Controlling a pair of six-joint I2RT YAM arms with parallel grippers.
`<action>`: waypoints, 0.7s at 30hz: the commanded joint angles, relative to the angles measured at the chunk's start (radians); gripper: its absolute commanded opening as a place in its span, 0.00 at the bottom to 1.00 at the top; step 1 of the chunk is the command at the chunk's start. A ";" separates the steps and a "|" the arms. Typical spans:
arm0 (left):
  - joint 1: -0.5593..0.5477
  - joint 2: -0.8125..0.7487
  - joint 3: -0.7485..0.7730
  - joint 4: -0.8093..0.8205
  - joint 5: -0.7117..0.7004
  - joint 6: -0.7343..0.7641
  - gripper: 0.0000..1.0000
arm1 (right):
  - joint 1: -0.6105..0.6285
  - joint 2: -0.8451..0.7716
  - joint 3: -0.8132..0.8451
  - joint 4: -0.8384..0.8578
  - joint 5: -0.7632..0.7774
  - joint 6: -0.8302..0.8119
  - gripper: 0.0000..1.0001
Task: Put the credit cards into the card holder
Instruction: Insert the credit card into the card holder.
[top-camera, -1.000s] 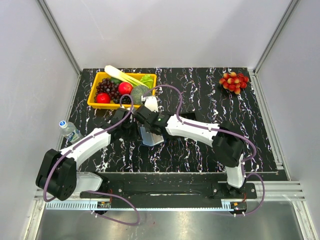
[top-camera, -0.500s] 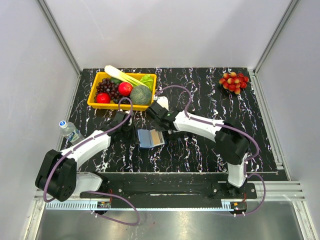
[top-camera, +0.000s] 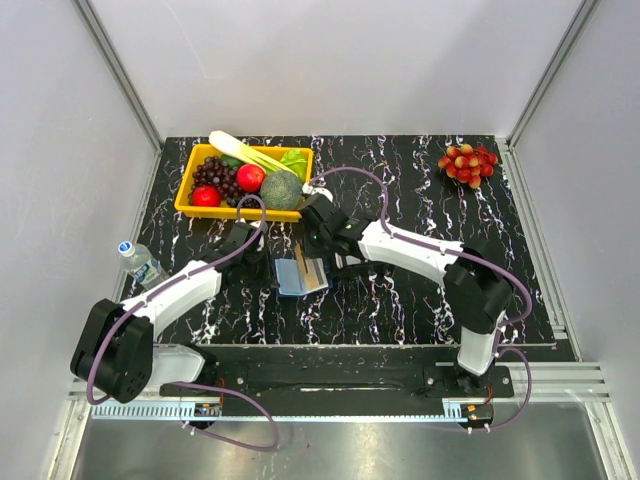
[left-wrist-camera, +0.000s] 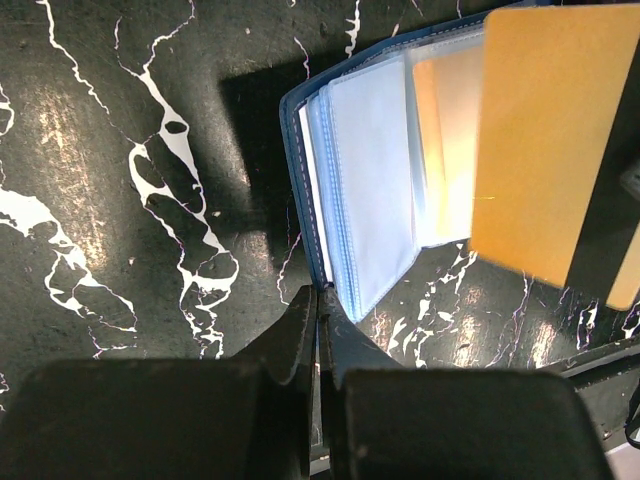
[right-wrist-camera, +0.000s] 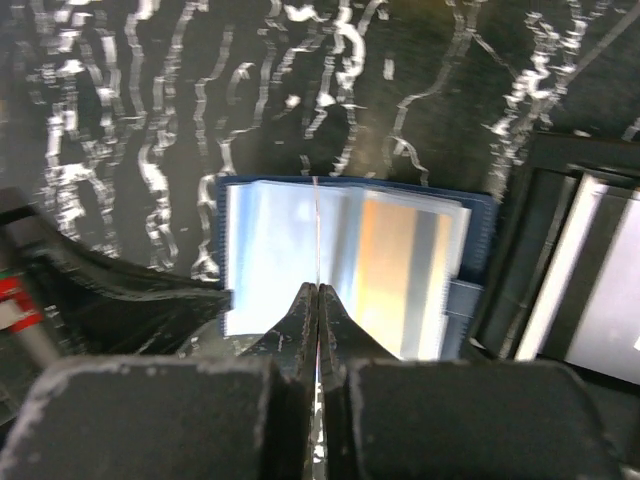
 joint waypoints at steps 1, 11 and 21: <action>0.001 0.001 0.026 0.009 -0.023 0.013 0.00 | -0.046 -0.044 -0.052 0.119 -0.180 0.028 0.00; 0.001 0.050 0.022 0.025 -0.043 0.004 0.00 | -0.143 -0.032 -0.259 0.337 -0.419 0.148 0.00; 0.001 0.114 -0.001 0.054 -0.064 -0.022 0.00 | -0.146 -0.017 -0.334 0.486 -0.444 0.207 0.00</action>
